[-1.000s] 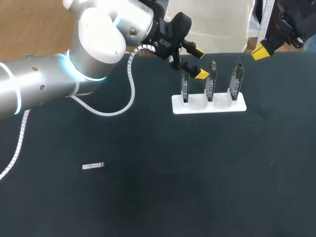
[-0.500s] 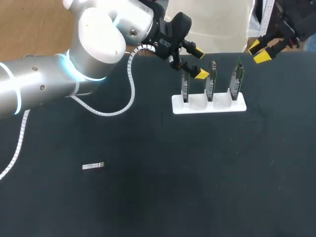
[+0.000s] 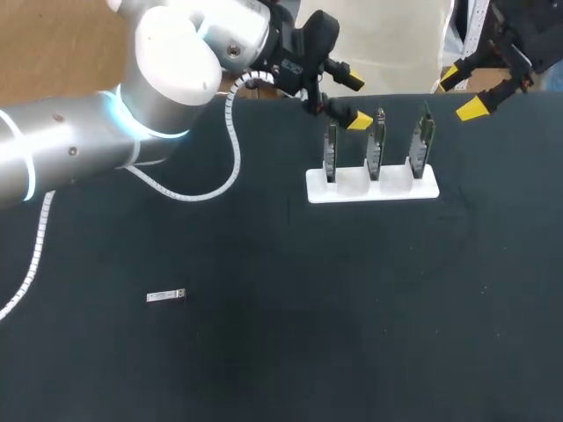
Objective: Pick up the optical module with the left hand, and insert it into the network port with the right hand.
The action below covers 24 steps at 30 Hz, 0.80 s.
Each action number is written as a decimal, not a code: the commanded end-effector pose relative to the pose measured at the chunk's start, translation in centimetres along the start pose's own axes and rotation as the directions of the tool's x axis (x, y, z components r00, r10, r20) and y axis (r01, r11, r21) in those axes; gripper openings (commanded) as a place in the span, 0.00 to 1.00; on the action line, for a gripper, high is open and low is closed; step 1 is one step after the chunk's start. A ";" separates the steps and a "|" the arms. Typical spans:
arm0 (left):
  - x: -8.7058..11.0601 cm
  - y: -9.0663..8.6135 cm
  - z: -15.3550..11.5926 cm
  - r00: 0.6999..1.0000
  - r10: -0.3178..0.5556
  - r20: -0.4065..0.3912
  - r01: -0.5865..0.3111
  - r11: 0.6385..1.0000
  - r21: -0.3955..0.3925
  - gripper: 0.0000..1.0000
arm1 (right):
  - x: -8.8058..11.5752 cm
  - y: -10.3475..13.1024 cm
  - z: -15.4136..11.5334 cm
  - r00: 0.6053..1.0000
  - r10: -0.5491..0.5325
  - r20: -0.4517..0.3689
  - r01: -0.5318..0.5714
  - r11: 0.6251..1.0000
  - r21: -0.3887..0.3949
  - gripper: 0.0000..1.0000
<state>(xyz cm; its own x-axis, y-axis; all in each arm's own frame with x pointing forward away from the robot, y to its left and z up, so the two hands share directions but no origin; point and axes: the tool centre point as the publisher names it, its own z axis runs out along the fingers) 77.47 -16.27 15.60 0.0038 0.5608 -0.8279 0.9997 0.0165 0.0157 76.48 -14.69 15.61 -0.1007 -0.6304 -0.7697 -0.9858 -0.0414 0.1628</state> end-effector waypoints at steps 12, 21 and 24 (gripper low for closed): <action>-3.9 -0.8 -10.3 0.989 0.144 -0.037 -0.149 0.969 -0.197 1.00 | 0.0 0.2 0.1 1.000 -0.001 0.000 0.001 1.000 0.007 1.00; -0.8 -4.1 -18.6 0.972 0.086 -0.218 -0.161 0.922 -0.353 1.00 | 0.0 0.2 0.1 1.000 -0.001 0.000 0.001 1.000 0.007 1.00; 1.0 -5.4 -20.8 0.962 0.038 -0.271 -0.145 0.910 -0.388 1.00 | 0.0 0.2 0.1 1.000 -0.001 0.000 0.001 1.000 0.007 1.00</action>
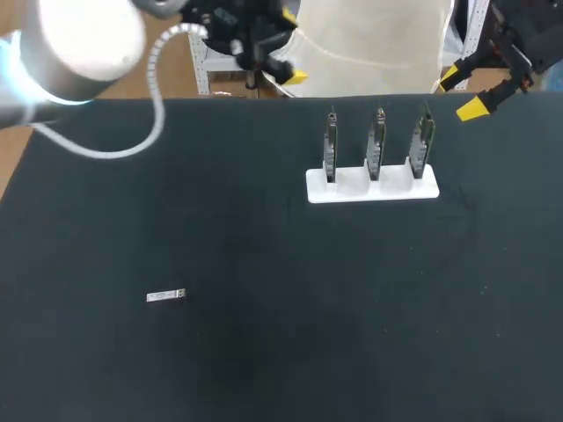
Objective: Pick up the optical module with the left hand, and insert it into the network port with the right hand.
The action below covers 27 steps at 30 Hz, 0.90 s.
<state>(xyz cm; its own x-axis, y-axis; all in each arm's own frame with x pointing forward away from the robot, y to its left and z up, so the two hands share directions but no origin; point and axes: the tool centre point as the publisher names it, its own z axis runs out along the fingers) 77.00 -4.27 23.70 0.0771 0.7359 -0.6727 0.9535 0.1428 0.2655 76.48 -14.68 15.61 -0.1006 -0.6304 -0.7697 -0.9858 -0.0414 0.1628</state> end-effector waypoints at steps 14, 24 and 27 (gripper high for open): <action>10.8 -9.9 -11.4 0.949 -0.133 -0.286 0.101 0.987 -0.125 1.00 | 0.0 0.2 0.1 1.000 -0.001 0.000 0.001 1.000 0.006 1.00; 15.1 -14.3 -12.5 0.913 -0.188 -0.363 0.167 0.982 -0.089 1.00 | 0.0 0.2 0.1 1.000 -0.001 0.000 0.001 1.000 0.006 1.00; 17.0 -15.7 -12.2 0.889 -0.203 -0.410 0.187 0.979 -0.079 1.00 | 0.0 0.2 0.1 1.000 -0.001 0.000 0.001 1.000 0.006 1.00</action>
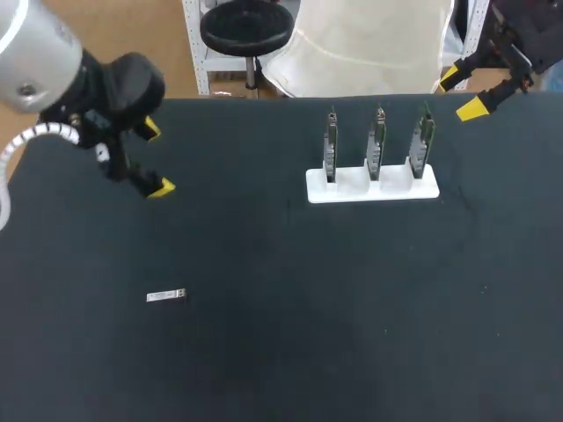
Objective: Pick up the optical module with the left hand, and insert it into the network port with the right hand.
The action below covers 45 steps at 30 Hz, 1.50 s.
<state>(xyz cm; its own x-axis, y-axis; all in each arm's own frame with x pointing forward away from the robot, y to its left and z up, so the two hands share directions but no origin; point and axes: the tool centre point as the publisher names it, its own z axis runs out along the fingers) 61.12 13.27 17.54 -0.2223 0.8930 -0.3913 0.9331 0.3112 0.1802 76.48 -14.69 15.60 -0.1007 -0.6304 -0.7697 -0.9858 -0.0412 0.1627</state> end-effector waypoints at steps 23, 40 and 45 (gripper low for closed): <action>7.4 -6.9 6.0 0.960 0.104 -0.260 -0.072 0.989 0.132 1.00 | 0.0 0.2 0.1 1.000 -0.001 0.000 0.001 1.000 0.006 1.00; 8.7 -9.4 8.9 0.959 0.092 -0.268 -0.044 0.983 0.179 1.00 | 0.0 0.2 0.1 1.000 -0.001 0.000 0.001 1.000 0.006 1.00; 9.2 -9.9 9.7 0.960 0.077 -0.268 -0.026 0.981 0.192 1.00 | 0.0 0.2 0.1 1.000 -0.001 0.000 0.001 1.000 0.006 1.00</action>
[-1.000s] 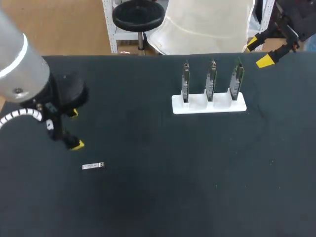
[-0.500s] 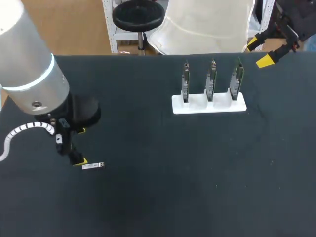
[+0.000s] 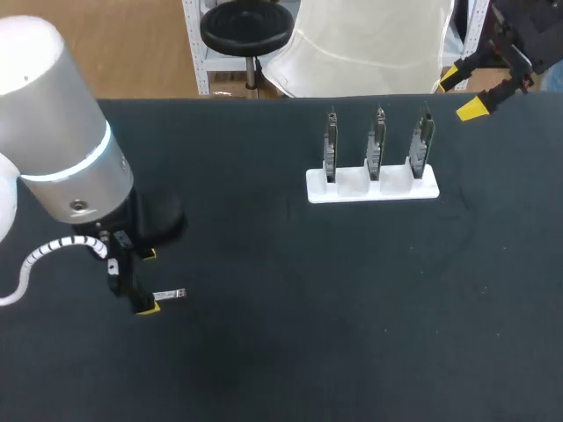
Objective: Pick up the optical module with the left hand, and insert it into the network port with the right hand.
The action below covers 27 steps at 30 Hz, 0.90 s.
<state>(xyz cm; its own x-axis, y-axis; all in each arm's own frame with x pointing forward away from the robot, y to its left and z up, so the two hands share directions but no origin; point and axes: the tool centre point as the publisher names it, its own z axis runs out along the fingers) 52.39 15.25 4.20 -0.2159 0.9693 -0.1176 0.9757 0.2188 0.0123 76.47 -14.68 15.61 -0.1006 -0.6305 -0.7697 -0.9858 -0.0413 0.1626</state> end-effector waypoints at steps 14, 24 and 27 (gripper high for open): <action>1.5 0.3 3.2 1.000 -0.011 -0.024 0.011 1.000 -0.012 1.00 | 0.0 0.2 0.1 1.000 -0.001 0.000 0.001 1.000 0.006 1.00; 1.8 0.3 3.9 0.999 0.000 -0.039 0.001 1.000 0.001 1.00 | 0.0 0.2 0.1 1.000 -0.001 0.000 0.001 1.000 0.006 1.00; 1.7 0.3 3.9 0.999 0.006 -0.038 -0.006 1.000 0.001 1.00 | 0.0 0.2 0.1 1.000 -0.001 0.000 0.001 1.000 0.006 1.00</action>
<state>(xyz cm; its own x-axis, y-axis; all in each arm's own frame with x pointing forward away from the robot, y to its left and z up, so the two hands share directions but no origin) 52.29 16.54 0.26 -0.2142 0.9735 -0.0797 0.9763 0.2161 0.0147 76.47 -14.69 15.61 -0.1006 -0.6305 -0.7697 -0.9858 -0.0412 0.1627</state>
